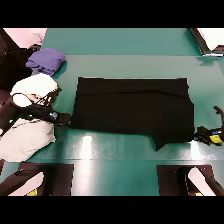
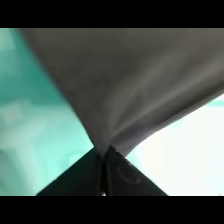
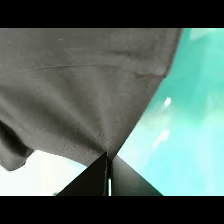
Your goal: Fold the shirts.
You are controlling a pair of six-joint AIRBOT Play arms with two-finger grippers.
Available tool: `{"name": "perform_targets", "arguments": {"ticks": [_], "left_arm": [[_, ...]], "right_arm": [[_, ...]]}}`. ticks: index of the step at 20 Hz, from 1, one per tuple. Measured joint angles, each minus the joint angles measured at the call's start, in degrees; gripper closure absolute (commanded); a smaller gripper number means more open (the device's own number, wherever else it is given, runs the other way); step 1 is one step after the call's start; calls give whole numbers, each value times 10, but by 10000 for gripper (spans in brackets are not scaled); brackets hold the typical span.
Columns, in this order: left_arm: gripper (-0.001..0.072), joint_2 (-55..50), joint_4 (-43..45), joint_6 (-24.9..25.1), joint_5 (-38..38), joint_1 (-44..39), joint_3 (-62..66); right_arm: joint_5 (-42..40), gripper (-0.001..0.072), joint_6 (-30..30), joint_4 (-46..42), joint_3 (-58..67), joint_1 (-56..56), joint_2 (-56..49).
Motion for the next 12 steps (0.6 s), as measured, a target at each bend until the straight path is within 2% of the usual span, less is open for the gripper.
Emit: {"name": "perform_targets", "arguments": {"ticks": [6, 8, 12], "left_arm": [[682, 110, 36, -54, -124, 0, 10], [682, 111, 38, -63, -124, 0, 31], [681, 57, 39, -71, -63, 0, 97]], "right_arm": [[52, 703, 18, -26, 32, 31, 99], [47, 703, 31, -22, 61, 73, 90], [-6, 703, 58, -17, 155, 168, 9]]}}
